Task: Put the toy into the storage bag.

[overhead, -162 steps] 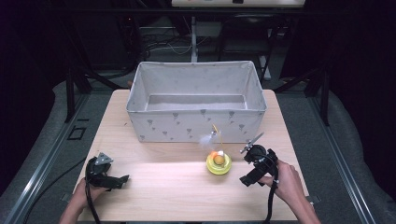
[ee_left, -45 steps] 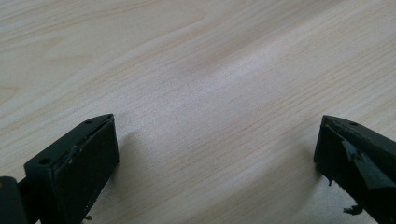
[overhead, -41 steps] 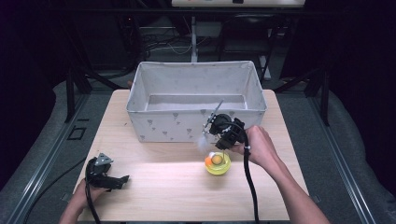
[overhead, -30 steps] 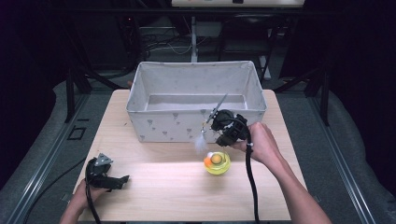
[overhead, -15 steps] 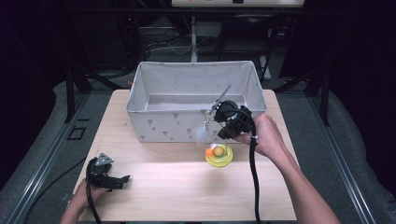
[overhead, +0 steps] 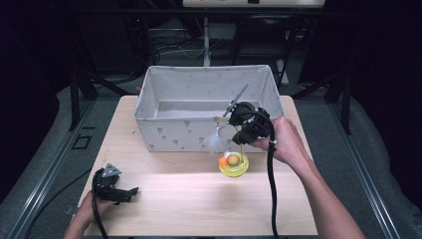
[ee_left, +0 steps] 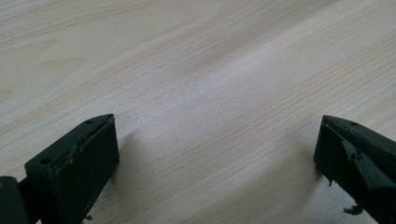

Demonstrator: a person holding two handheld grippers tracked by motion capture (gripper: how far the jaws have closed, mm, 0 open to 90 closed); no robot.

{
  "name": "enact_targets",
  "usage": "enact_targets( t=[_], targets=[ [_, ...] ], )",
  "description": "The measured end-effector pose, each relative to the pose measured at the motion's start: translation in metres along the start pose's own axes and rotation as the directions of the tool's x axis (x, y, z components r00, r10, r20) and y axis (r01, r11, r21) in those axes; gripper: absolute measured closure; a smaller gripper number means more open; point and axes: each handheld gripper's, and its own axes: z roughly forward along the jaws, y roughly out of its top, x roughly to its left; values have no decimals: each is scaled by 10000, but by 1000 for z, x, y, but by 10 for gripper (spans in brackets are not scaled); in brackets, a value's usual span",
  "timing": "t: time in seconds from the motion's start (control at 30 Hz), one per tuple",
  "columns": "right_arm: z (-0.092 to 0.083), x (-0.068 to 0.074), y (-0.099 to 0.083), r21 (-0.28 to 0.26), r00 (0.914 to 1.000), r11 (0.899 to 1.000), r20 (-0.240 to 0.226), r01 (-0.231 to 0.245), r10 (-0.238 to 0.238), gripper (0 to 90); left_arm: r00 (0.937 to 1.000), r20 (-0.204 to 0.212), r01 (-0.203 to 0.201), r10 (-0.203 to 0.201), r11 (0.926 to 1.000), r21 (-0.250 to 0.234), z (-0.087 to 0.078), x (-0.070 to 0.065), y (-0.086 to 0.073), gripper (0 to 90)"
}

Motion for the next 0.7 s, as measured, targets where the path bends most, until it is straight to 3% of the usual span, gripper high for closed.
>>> enact_targets(
  t=[0.7],
  targets=[
    [-24, -9, 14, -244, 9999, 9997, -106, 77, -79, 881, 10000, 20, -15, 16, 10000, -38, 0, 0, 0, 0]
  ],
)
